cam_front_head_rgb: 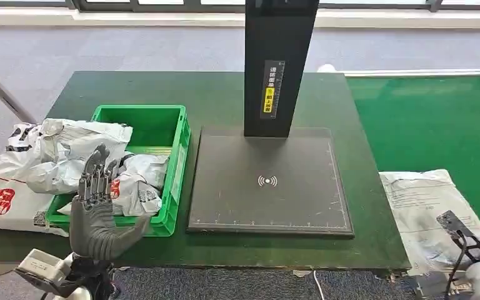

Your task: Moved the parcel from conveyor to table for the left to box.

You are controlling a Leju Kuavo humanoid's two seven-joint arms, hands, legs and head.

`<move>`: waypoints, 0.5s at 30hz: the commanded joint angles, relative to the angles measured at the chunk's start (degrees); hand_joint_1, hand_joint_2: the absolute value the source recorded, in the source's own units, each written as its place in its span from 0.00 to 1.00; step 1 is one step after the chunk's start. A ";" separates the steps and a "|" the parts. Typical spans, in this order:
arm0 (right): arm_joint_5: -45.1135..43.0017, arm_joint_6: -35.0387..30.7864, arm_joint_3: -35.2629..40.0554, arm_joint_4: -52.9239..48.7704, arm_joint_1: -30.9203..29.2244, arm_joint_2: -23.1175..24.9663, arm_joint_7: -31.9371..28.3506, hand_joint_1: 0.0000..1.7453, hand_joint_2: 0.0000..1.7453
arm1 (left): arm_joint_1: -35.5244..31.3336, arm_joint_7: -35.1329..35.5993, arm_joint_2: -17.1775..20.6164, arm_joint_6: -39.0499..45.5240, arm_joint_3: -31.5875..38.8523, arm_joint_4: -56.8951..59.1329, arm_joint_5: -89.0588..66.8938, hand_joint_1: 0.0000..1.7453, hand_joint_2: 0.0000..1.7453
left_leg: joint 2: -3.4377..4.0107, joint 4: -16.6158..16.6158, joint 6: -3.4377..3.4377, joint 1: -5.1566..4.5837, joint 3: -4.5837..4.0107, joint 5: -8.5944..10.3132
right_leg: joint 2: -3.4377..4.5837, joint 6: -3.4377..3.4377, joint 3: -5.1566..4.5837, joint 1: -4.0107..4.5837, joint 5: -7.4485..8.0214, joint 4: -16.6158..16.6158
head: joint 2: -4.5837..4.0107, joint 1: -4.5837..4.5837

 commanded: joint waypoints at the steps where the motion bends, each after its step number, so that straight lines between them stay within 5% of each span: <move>1: -0.79 3.29 -6.27 4.00 1.10 3.93 0.26 1.00 1.00 | -2.56 0.93 1.98 -0.86 -2.87 3.55 -0.60 0.00 1.00 | -0.08 -0.12 -0.03 0.11 0.20 0.04 | 0.01 -0.05 0.25 0.11 0.06 -0.22 | 0.00 0.00; 15: -0.39 4.10 -6.95 3.70 0.88 3.56 -0.97 1.00 1.00 | -3.32 1.66 1.84 -1.55 -2.34 3.39 -0.73 0.00 1.00 | -0.06 -0.13 0.05 0.18 0.41 0.05 | 0.03 0.09 0.61 0.17 0.18 -0.47 | 0.00 0.00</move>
